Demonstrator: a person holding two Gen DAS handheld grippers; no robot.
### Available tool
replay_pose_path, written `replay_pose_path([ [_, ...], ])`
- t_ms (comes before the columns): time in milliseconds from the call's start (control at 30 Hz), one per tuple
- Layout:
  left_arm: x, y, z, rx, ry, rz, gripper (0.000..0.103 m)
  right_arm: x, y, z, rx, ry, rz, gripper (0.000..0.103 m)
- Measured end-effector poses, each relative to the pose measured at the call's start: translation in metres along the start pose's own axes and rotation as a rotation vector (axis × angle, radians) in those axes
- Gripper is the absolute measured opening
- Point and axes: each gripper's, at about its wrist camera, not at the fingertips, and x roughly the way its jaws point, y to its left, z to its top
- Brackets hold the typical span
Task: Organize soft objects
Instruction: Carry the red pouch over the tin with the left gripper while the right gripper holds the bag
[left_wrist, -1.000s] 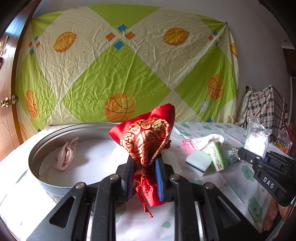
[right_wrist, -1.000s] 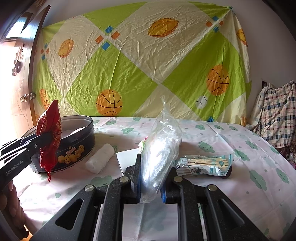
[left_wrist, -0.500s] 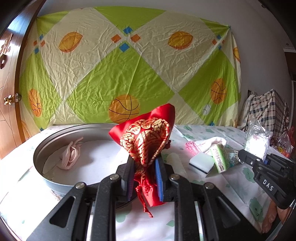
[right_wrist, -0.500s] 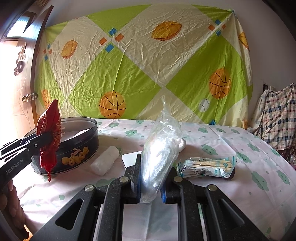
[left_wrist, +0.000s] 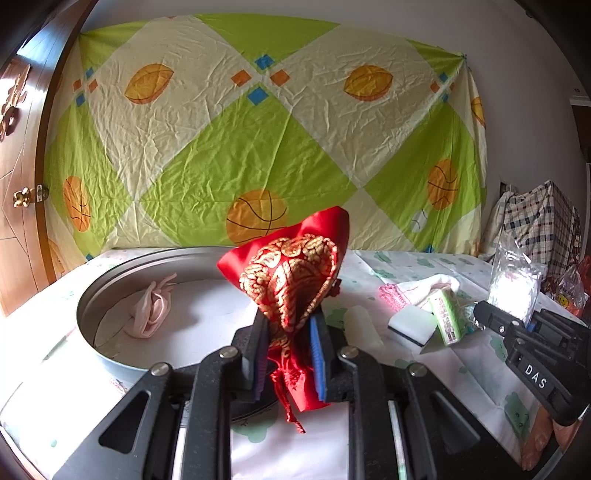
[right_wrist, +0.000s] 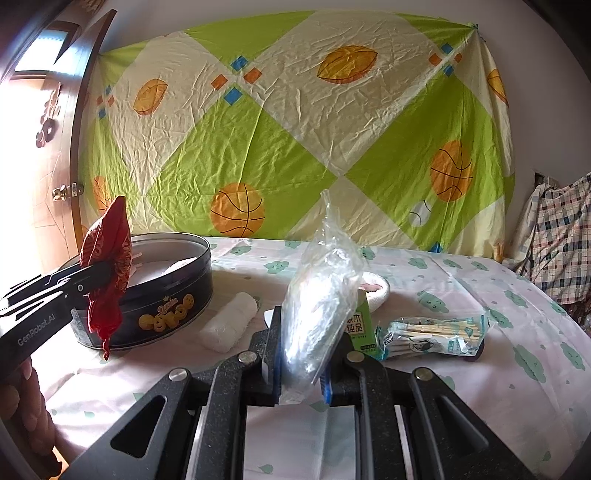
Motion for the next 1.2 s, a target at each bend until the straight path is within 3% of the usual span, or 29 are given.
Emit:
replay_pose_path([
  [1200,-0.012,0.037,0.003,-0.048,-0.087,0.082,0.019,0.003,0.035,0.004,-0.033,-0.005,0.082,0.017],
])
